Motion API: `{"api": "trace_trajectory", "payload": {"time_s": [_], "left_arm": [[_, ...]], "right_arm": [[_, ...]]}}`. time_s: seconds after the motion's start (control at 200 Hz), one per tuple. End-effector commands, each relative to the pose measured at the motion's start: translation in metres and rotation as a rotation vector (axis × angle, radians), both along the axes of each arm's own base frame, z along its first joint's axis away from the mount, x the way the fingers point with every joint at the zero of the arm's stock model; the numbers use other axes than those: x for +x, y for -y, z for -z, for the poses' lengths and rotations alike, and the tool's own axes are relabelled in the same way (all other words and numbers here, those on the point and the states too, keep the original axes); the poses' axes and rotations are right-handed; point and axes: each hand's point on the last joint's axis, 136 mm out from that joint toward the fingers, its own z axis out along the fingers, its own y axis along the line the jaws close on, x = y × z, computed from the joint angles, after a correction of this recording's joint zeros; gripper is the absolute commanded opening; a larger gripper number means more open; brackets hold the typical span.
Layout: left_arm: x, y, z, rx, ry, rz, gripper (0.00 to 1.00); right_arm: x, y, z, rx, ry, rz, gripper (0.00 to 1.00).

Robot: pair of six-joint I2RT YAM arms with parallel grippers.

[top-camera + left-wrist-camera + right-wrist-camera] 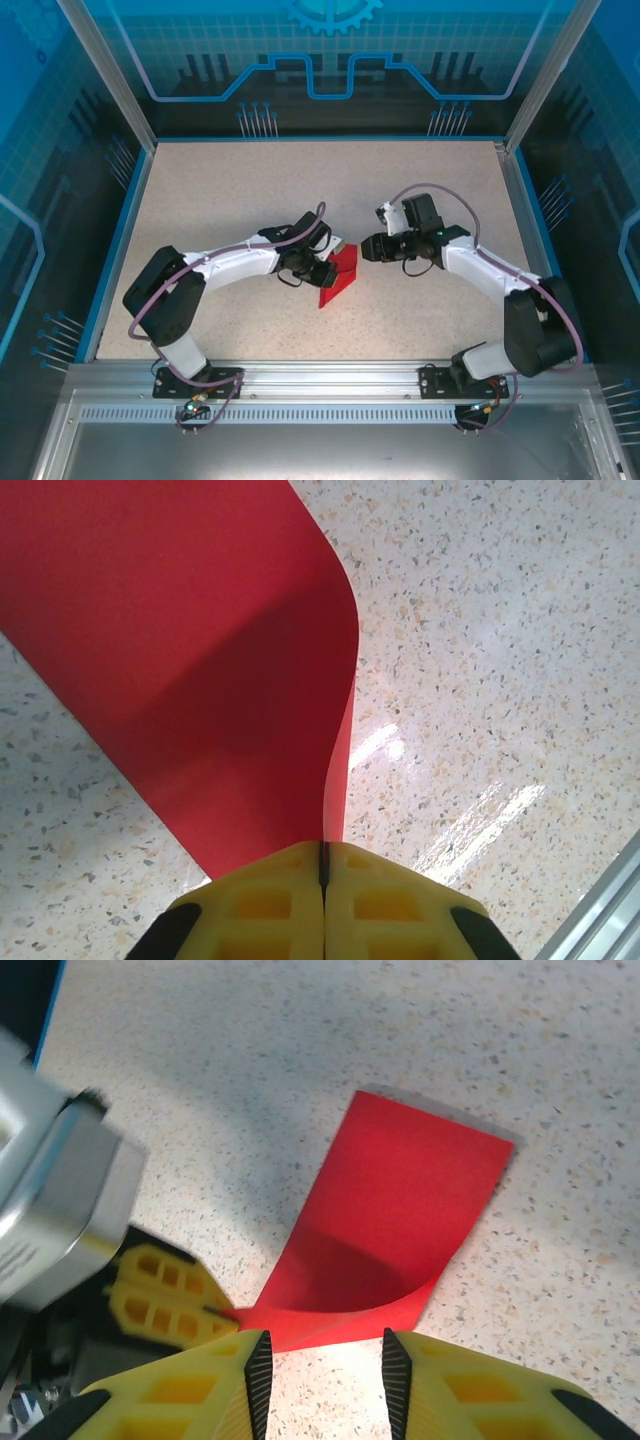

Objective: Fold a paper plane with a square sheet of paper (pick it up from the middle)
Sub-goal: Third fold the triangle at the center of the table.

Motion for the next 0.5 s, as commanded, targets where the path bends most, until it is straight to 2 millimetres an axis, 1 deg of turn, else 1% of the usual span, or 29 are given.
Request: {"api": "trace_trajectory", "payload": {"time_s": [0.0, 0.035, 0.09, 0.14, 0.2, 0.26, 0.29, 0.33, 0.375, 0.405, 0.445, 0.495], "left_arm": [[-0.009, -0.004, -0.013, -0.057, -0.020, 0.054, 0.07], [-0.010, -0.004, -0.013, -0.063, -0.025, 0.064, 0.07], [-0.010, -0.005, -0.012, -0.067, -0.028, 0.069, 0.07], [-0.010, -0.005, -0.012, -0.070, -0.033, 0.076, 0.07], [-0.009, -0.007, -0.013, -0.074, -0.035, 0.076, 0.07], [-0.007, -0.007, -0.015, -0.084, -0.041, 0.073, 0.07], [-0.008, -0.007, -0.016, -0.090, -0.045, 0.074, 0.08], [-0.007, -0.007, -0.017, -0.093, -0.044, 0.077, 0.08], [-0.007, -0.007, -0.017, -0.097, -0.042, 0.087, 0.08], [-0.006, -0.007, -0.017, -0.096, -0.044, 0.092, 0.08], [-0.006, -0.007, -0.015, -0.095, -0.051, 0.098, 0.08], [-0.006, -0.008, -0.014, -0.098, -0.063, 0.097, 0.08]], "right_arm": [[-0.005, -0.009, -0.011, -0.039, 0.203, -0.115, 0.37], [-0.007, -0.011, -0.010, -0.065, 0.259, -0.144, 0.37], [-0.016, -0.018, -0.008, -0.104, 0.349, -0.240, 0.37], [-0.021, -0.019, -0.005, -0.157, 0.406, -0.309, 0.37], [-0.033, -0.023, -0.008, -0.129, 0.446, -0.426, 0.39], [-0.028, -0.021, -0.008, -0.152, 0.475, -0.432, 0.38], [-0.029, -0.024, -0.009, -0.156, 0.488, -0.458, 0.39], [-0.046, -0.034, -0.006, -0.156, 0.485, -0.578, 0.38], [-0.059, -0.039, 0.006, -0.207, 0.479, -0.677, 0.39], [-0.060, -0.040, 0.012, -0.248, 0.481, -0.704, 0.38], [-0.055, -0.040, 0.021, -0.309, 0.491, -0.709, 0.38], [-0.050, -0.044, 0.023, -0.323, 0.503, -0.713, 0.38]]}}
